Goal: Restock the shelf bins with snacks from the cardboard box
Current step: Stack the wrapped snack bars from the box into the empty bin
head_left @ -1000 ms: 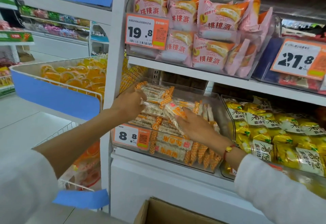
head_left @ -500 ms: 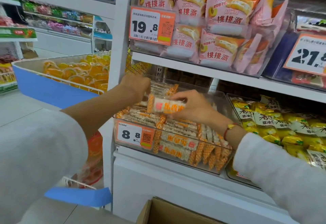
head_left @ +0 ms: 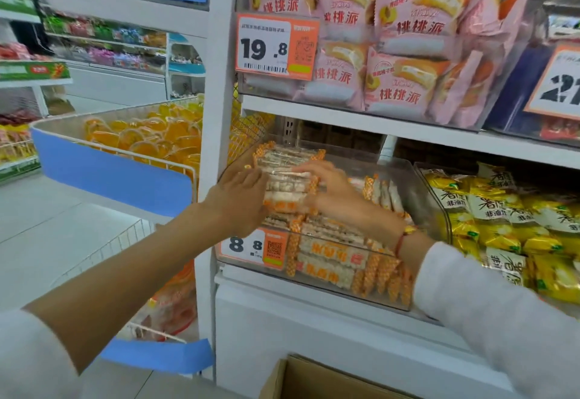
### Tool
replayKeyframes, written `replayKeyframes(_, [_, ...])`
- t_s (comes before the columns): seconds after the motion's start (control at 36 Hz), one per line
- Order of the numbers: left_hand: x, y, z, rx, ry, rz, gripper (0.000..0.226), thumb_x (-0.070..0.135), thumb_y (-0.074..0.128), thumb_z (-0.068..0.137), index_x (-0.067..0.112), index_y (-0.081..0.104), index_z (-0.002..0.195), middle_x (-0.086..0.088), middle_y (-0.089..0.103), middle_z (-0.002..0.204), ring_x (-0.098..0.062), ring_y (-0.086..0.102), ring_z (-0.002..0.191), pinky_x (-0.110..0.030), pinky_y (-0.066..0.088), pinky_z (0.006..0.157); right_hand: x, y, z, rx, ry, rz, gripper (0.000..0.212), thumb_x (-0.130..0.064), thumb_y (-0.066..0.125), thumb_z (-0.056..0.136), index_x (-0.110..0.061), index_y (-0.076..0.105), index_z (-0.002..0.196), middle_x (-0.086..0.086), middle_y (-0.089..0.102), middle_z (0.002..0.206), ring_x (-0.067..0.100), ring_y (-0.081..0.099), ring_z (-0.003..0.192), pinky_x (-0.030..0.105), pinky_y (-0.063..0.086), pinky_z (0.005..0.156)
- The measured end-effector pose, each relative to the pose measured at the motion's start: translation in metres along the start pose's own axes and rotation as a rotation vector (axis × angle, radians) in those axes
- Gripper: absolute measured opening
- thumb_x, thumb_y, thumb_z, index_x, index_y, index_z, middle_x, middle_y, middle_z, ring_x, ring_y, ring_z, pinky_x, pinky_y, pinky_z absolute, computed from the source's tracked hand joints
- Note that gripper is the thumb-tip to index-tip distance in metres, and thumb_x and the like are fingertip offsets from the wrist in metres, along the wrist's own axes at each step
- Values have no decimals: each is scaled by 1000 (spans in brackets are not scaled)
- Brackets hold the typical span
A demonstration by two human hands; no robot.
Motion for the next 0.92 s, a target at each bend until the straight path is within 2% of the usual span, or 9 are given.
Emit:
replayKeyframes(0.06, [-1,4,1,100,36,34,66,43,30,101,8,6,152,-10,1,161,-24,-4,148,-38,1,119,8,-17,0,107,-17,45,44,9,50,89,-16,57,125,1,42,136,18,53,106,19,45,70])
replayKeyframes(0.14, [0,5,5,29,69,-17,70,47,21,101,7,-3,152,-10,-7,161,-22,-7,148,-38,-3,119,21,-29,11,184,-3,-5,33,4,44,96,-9,58,123,10,55,128,-9,55,73,6,39,55])
replayKeyframes(0.25, [-1,-2,14,-51,88,30,62,40,17,103,9,-4,152,-8,0,161,-22,2,148,-40,3,119,28,-27,33,99,71,15,29,-17,59,95,-7,62,121,4,59,118,12,57,98,14,49,73])
replayKeyframes(0.36, [3,-15,16,-43,125,204,58,40,30,102,14,12,151,-10,21,153,-28,12,145,-43,7,117,26,-25,50,46,136,60,25,-20,72,85,-7,71,105,4,67,95,8,61,76,11,53,57])
replayKeyframes(0.44, [-1,-18,20,-74,134,156,65,47,42,97,19,18,150,-11,28,148,-31,17,142,-47,26,112,31,-29,58,111,244,207,22,-11,71,85,-3,71,105,6,68,85,8,64,67,14,56,60])
replayKeyframes(0.61, [5,-24,26,-69,130,119,57,37,50,97,11,26,141,-11,52,130,-29,36,134,-42,22,108,46,-30,54,185,395,363,22,-14,77,80,-5,71,99,13,70,98,13,65,66,17,56,57])
replayKeyframes(0.75, [-1,-28,33,-22,127,151,62,24,53,97,16,18,148,-10,33,148,-31,30,137,-47,35,107,43,-26,57,224,346,295,21,-21,78,80,-10,73,98,9,69,85,10,59,62,17,52,62])
replayKeyframes(0.86, [-9,-26,41,15,116,164,69,8,53,94,22,16,149,-5,29,154,-28,31,139,-48,38,105,36,-18,63,237,371,322,17,-20,79,79,-9,73,90,11,70,86,13,61,64,16,50,52])
replayKeyframes(0.92, [-10,-20,43,7,89,199,71,6,52,92,22,13,150,-5,26,155,-28,28,141,-49,37,107,33,-10,67,245,383,308,25,-23,80,77,-5,74,94,12,71,87,17,64,68,23,56,62])
Point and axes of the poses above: each hand's wrist, its own z-axis towards the middle knuckle, its own y-axis out of the palm, x = y × z, the point moved 2 cm from there along z, towards the middle knuckle
